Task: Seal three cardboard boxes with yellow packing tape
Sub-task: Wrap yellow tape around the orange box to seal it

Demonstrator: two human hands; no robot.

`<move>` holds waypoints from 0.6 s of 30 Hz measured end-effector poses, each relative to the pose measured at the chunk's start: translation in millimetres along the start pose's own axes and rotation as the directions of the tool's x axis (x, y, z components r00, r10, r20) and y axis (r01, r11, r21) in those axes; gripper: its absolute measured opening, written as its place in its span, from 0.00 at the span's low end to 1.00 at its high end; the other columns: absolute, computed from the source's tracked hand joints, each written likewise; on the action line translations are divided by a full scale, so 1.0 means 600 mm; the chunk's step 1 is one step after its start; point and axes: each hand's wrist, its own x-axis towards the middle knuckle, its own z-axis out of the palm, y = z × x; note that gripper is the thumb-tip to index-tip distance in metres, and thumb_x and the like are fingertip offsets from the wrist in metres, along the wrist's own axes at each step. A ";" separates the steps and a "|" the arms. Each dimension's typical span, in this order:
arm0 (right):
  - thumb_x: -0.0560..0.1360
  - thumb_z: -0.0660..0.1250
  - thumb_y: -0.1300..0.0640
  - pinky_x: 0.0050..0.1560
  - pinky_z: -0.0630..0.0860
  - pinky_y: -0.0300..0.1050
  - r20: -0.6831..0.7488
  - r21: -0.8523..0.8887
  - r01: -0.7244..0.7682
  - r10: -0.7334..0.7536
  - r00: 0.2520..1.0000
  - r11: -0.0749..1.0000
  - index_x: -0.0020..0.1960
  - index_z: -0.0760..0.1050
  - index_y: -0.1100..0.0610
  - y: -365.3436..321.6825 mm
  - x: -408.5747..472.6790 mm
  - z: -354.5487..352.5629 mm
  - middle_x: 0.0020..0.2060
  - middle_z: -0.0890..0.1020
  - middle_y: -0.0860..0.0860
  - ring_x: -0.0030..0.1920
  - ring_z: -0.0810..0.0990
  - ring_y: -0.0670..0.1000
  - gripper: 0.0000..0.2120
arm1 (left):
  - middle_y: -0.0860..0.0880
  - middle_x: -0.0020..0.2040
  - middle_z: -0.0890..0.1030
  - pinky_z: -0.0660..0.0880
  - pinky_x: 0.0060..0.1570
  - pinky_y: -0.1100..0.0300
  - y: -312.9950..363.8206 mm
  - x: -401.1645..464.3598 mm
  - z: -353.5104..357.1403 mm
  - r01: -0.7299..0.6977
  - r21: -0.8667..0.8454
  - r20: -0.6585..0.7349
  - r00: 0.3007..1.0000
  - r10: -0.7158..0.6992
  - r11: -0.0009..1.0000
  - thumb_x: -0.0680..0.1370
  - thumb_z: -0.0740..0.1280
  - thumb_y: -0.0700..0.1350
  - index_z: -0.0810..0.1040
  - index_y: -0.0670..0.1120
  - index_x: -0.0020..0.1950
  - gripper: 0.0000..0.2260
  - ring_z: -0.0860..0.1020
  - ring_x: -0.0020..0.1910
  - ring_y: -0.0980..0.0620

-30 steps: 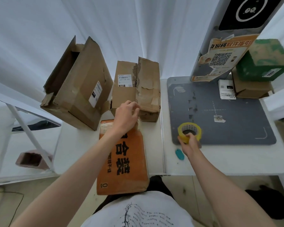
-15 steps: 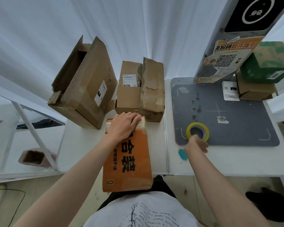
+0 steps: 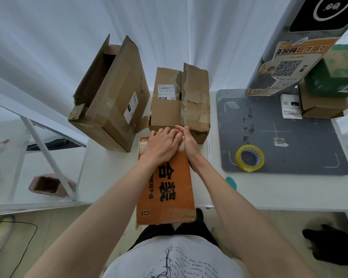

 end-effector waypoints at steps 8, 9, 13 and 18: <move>0.86 0.52 0.46 0.64 0.66 0.42 -0.139 -0.013 -0.203 0.199 0.970 0.979 0.79 0.64 0.50 0.077 -0.009 -0.026 0.76 0.68 0.51 0.74 0.67 0.52 0.22 | 0.52 0.51 0.77 0.63 0.63 0.46 -0.038 -0.034 -0.005 0.100 -0.021 -0.085 0.991 -0.101 0.995 0.68 0.51 0.81 0.76 0.52 0.54 0.36 0.73 0.54 0.49; 0.85 0.54 0.45 0.63 0.65 0.46 -0.145 -0.081 -0.271 0.257 0.955 0.959 0.80 0.61 0.50 0.098 -0.012 -0.030 0.77 0.66 0.51 0.75 0.66 0.53 0.24 | 0.53 0.49 0.77 0.64 0.61 0.48 -0.051 -0.036 -0.009 0.103 -0.079 -0.094 0.989 -0.110 0.992 0.67 0.53 0.79 0.75 0.53 0.52 0.33 0.74 0.52 0.50; 0.82 0.57 0.38 0.51 0.73 0.43 -0.028 -0.097 -0.437 0.437 0.899 0.894 0.71 0.72 0.54 0.157 -0.032 -0.034 0.62 0.81 0.52 0.56 0.81 0.50 0.26 | 0.55 0.48 0.77 0.62 0.56 0.52 -0.117 -0.062 -0.018 0.084 -0.245 -0.112 0.987 -0.114 0.966 0.67 0.56 0.74 0.74 0.54 0.50 0.26 0.73 0.50 0.53; 0.74 0.60 0.26 0.44 0.82 0.50 -0.076 -0.104 -0.416 0.409 0.909 0.904 0.61 0.79 0.57 0.167 -0.036 -0.029 0.47 0.87 0.52 0.44 0.86 0.52 0.36 | 0.55 0.51 0.75 0.62 0.61 0.51 -0.178 -0.096 -0.011 0.068 -0.385 -0.139 0.982 -0.130 0.921 0.70 0.57 0.70 0.73 0.55 0.54 0.23 0.71 0.52 0.53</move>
